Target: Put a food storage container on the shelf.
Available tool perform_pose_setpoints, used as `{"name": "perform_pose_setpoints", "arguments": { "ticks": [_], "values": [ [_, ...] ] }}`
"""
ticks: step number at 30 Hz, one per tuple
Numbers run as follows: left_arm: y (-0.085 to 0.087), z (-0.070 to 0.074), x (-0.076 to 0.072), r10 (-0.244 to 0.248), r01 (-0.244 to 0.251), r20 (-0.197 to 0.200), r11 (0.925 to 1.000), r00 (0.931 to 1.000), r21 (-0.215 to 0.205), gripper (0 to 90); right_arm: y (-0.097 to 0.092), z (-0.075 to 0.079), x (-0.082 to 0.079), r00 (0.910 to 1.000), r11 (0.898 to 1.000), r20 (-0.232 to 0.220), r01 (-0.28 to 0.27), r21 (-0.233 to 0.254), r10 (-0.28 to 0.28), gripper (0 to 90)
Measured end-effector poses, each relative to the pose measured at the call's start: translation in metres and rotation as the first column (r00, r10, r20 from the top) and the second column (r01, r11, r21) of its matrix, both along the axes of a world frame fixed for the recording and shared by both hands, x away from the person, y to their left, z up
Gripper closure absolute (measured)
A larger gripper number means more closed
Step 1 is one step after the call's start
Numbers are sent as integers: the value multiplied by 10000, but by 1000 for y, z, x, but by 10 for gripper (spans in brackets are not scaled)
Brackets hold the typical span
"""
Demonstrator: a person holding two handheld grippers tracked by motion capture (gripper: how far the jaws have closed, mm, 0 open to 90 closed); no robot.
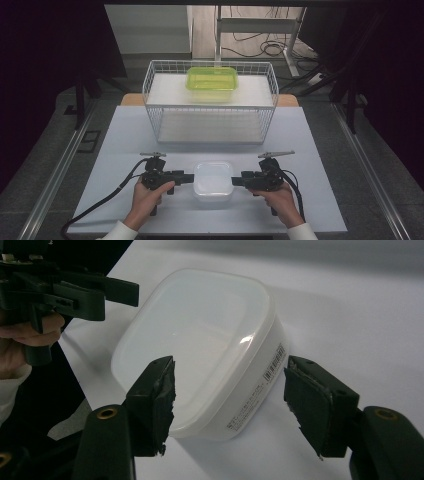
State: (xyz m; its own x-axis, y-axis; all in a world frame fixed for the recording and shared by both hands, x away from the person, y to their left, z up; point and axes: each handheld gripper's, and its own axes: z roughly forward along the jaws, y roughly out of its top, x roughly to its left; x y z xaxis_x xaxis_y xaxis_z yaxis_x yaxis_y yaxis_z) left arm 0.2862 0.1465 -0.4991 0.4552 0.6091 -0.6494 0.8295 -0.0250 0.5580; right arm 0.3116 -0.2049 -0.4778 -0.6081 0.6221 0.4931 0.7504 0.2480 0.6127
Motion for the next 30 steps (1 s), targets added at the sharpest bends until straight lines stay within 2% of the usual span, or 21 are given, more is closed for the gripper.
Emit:
{"name": "perform_pose_setpoints", "arguments": {
  "ticks": [8,15,21,26,30],
  "values": [
    [-7,-11,4,-192,173,-561,9992,9982,-350,446,1,-5,3,9996,9999,-270,124,116,-121,424],
    [-8,-16,7,-507,445,-795,9960,9955,-779,597,2,-8,6,9984,9993,-529,235,308,-218,478],
    [-8,-17,7,-576,509,-844,9956,9948,-788,635,3,-12,9,9968,9981,-772,251,554,-208,535],
    [-7,-17,8,-586,505,-934,9949,9939,-874,647,2,-17,11,9924,9950,-1216,320,947,-203,614],
    [-7,-18,8,-623,527,-1000,9940,9930,-956,650,2,-19,12,9898,9940,-1411,338,1041,-189,625]
  ]
}}
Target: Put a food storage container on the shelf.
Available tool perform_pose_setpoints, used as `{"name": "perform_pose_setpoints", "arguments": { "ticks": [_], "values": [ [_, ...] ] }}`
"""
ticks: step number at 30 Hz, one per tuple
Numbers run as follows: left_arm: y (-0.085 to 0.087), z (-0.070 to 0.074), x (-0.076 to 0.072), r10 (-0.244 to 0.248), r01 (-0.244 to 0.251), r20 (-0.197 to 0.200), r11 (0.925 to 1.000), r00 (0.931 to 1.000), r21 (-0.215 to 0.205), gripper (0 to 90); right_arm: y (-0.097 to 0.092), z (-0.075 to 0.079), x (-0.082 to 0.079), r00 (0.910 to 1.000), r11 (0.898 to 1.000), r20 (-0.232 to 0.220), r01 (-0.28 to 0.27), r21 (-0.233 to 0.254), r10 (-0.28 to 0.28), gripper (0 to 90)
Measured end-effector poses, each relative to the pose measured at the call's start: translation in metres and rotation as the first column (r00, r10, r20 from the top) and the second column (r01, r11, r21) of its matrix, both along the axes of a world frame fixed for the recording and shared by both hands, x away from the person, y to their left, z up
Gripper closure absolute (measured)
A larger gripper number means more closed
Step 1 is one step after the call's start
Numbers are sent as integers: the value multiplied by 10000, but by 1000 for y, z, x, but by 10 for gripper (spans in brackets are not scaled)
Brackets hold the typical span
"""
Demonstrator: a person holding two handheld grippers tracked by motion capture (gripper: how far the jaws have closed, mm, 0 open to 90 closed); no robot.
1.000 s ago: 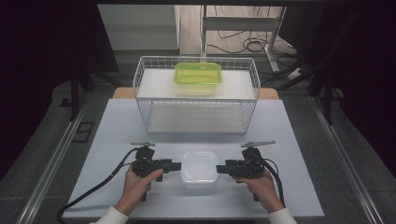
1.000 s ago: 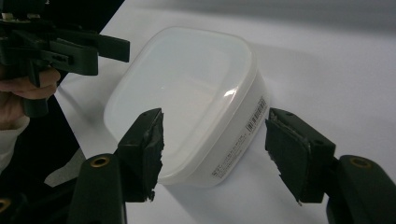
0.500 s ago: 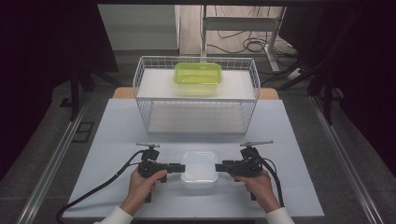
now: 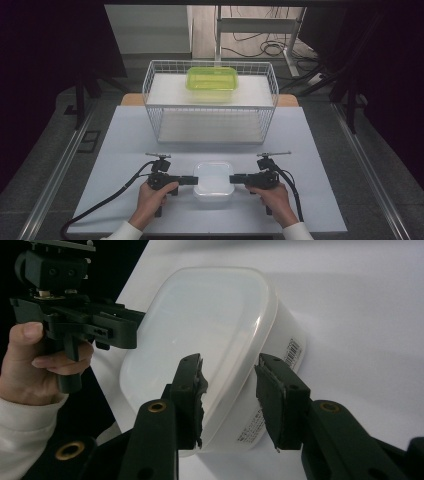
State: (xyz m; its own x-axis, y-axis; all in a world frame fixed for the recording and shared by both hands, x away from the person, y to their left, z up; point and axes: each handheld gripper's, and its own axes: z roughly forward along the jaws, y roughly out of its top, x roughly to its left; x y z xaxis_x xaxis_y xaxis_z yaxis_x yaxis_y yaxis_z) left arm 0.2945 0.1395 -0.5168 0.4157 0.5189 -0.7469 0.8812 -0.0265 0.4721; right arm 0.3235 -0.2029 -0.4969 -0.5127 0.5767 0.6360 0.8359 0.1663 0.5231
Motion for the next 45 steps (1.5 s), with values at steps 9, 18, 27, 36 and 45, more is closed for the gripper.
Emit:
{"name": "perform_pose_setpoints", "arguments": {
  "ticks": [9,18,27,36,45],
  "values": [
    [1,0,-1,90,-92,-96,9999,9999,-143,675,-1,-1,0,9991,9995,-417,137,281,-125,658],
    [5,2,-6,231,-237,-129,9986,9997,-464,737,-6,0,-6,9959,9953,-793,497,828,-431,728],
    [6,6,-9,305,-300,104,9987,9995,-415,778,-10,0,-8,9954,9900,-833,582,1284,-477,779],
    [7,10,-12,396,-387,442,9990,9982,-218,803,-9,2,-10,9985,9906,-440,383,1315,-328,801],
    [11,21,-16,330,-303,1013,9992,9943,-278,806,-6,13,-13,9994,9914,313,130,1300,-172,802]
  ]
}}
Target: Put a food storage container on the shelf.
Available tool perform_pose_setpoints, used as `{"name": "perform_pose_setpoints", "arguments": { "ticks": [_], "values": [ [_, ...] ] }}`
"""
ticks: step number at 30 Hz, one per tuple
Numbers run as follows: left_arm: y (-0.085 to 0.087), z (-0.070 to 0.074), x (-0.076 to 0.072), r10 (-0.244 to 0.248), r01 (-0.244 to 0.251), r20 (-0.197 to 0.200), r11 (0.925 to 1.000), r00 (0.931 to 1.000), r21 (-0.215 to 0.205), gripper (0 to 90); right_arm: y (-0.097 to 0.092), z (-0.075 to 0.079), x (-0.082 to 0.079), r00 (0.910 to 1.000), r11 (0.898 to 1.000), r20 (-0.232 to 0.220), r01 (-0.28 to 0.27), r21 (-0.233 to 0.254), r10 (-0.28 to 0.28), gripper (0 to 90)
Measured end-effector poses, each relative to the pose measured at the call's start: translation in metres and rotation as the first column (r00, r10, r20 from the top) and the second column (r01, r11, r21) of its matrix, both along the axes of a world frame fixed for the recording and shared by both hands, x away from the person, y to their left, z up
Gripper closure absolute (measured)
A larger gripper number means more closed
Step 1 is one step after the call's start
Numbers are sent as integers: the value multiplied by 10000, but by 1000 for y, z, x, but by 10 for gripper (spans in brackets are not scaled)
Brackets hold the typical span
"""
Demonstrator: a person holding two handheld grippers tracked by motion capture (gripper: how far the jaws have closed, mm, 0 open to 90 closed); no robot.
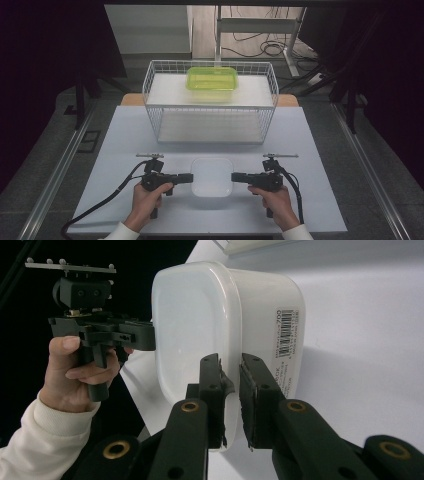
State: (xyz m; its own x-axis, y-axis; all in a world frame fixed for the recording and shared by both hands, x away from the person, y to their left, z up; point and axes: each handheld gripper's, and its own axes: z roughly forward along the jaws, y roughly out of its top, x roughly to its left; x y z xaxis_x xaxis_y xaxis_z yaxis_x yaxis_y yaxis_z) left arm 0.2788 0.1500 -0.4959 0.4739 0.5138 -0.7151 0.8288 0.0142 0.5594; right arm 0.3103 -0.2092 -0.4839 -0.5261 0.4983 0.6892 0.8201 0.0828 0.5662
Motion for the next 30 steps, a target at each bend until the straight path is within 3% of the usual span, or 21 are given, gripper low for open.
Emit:
{"name": "perform_pose_setpoints", "arguments": {
  "ticks": [5,17,30],
  "values": [
    [0,7,-2,-97,91,376,9998,9992,159,806,1,4,-2,9993,10000,371,-41,-78,44,801],
    [3,22,-5,-211,199,845,9997,9962,149,809,4,19,-5,9936,9995,1122,-124,-278,154,798],
    [3,31,-6,-217,199,1135,9997,9933,173,810,4,29,-7,9889,9996,1483,-70,-259,107,798]
  ]
}}
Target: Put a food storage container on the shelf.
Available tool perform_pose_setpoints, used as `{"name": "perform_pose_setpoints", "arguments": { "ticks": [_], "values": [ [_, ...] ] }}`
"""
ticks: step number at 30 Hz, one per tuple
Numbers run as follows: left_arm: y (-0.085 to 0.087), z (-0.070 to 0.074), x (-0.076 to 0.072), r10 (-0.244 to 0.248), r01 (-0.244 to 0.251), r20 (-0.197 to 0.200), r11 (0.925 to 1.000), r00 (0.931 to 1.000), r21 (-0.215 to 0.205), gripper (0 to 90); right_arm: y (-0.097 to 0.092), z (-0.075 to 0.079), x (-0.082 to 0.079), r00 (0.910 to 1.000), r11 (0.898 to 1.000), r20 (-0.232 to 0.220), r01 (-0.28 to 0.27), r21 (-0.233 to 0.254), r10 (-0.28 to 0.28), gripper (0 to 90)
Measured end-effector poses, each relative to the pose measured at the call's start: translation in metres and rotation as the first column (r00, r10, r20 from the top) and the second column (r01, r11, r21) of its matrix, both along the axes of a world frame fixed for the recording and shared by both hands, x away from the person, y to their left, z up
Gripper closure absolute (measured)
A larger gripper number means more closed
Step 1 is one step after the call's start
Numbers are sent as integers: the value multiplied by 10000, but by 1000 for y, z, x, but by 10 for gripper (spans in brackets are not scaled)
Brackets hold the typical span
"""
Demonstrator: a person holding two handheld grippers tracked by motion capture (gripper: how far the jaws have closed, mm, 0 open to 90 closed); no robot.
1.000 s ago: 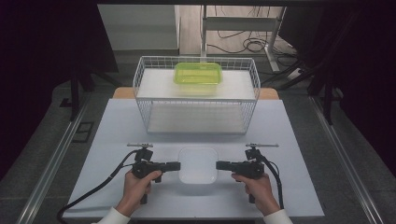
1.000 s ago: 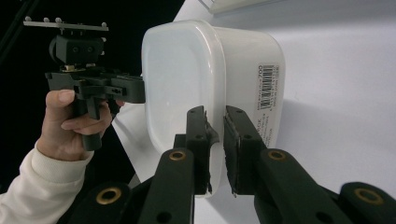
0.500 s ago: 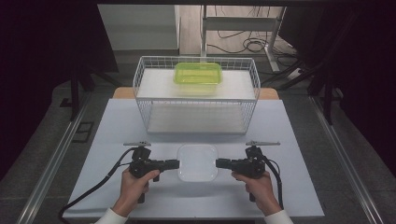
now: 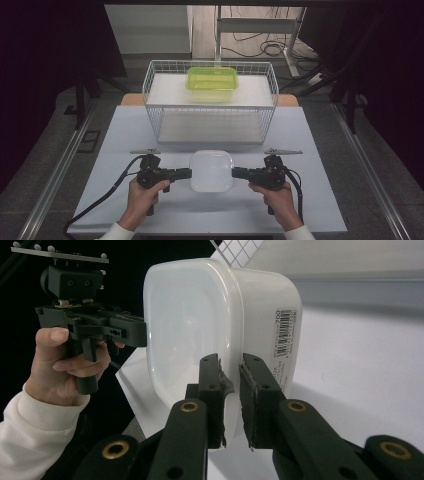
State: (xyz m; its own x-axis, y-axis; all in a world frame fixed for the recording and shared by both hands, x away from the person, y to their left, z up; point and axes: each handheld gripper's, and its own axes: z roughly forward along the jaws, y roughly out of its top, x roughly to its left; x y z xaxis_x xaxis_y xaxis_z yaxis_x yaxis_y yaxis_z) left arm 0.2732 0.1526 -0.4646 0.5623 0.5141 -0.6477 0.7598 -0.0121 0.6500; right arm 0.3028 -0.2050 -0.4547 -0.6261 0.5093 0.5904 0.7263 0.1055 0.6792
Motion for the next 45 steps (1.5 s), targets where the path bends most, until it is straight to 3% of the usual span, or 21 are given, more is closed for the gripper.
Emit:
{"name": "perform_pose_setpoints", "arguments": {
  "ticks": [19,25,30,35,45],
  "values": [
    [7,17,-1,42,-43,430,10000,9991,31,808,7,21,-6,9967,10000,809,-94,26,92,797],
    [8,31,0,45,-71,909,9996,9958,279,808,8,31,-4,9938,9999,1109,-101,65,94,799],
    [9,38,6,1,-29,1003,9996,9950,277,808,9,36,-2,9926,9999,1217,-39,151,20,799],
    [10,55,9,41,-91,1324,9992,9912,378,808,9,47,3,9894,9996,1454,-38,293,-5,800],
    [15,89,15,131,-194,1933,9993,9810,307,808,15,84,11,9777,9991,2100,-146,394,60,799]
  ]
}}
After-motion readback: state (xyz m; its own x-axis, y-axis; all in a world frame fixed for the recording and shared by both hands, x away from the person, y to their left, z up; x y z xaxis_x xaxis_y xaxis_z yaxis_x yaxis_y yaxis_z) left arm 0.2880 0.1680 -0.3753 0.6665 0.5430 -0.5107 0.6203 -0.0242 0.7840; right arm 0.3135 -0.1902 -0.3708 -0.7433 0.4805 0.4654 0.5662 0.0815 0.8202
